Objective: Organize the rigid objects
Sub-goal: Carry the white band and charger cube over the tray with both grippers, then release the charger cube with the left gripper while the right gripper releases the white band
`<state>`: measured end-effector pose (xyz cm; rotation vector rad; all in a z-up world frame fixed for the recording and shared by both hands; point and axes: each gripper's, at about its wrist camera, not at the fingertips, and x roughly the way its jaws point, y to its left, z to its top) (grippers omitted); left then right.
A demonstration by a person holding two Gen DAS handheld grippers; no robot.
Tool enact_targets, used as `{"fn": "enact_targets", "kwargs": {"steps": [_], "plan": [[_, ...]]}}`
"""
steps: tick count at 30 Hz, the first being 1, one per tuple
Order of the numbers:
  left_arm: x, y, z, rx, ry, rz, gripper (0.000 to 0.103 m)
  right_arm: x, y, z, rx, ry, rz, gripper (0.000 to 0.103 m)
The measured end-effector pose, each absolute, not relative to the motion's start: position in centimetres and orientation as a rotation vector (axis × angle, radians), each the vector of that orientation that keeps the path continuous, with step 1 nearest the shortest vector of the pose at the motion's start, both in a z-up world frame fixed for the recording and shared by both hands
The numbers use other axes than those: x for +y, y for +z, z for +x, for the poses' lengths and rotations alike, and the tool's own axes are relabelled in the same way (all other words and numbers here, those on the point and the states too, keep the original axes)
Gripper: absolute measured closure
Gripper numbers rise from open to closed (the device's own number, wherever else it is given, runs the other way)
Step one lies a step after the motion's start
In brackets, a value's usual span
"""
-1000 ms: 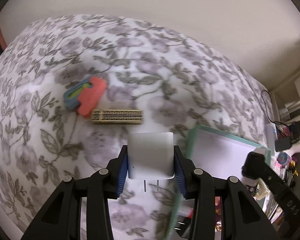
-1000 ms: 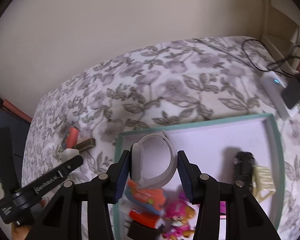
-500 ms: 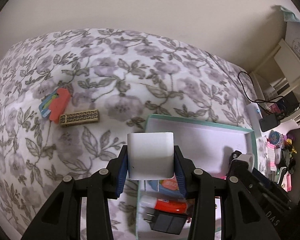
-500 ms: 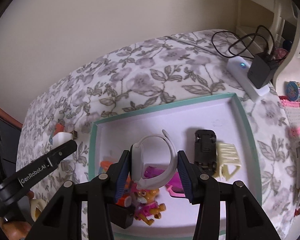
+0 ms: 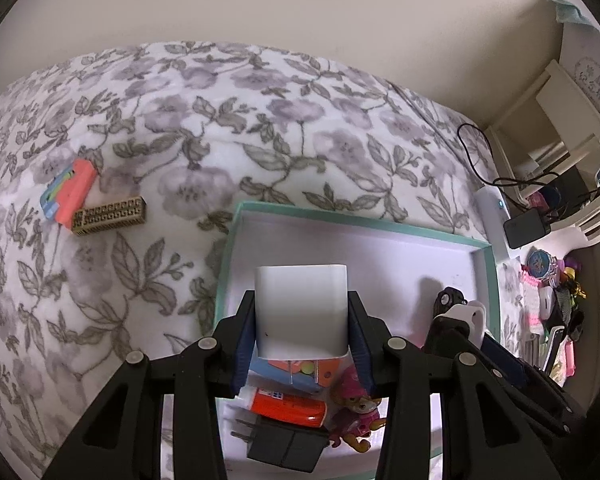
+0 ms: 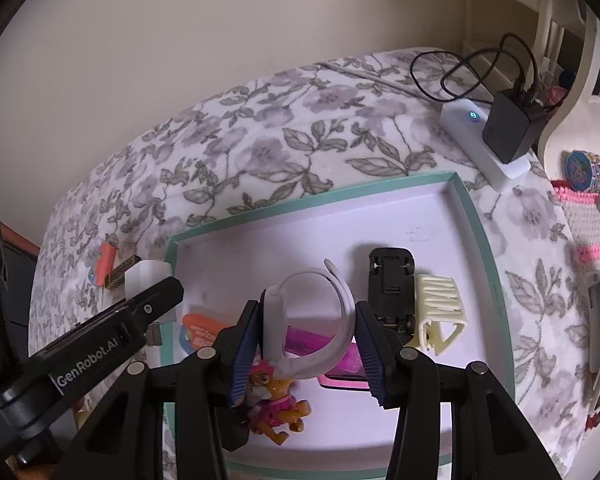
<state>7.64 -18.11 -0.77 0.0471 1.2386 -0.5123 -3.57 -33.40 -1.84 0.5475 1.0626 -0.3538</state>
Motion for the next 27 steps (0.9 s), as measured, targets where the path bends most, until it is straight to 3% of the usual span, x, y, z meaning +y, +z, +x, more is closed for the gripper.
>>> {"fn": "enact_targets", "kwargs": {"steps": [27], "plan": [[-18.8, -1.9, 7.4, 1.277, -0.499, 0.074, 0.057, -33.9, -2.9, -3.5, 1.102, -0.356, 0.546, 0.053]]}}
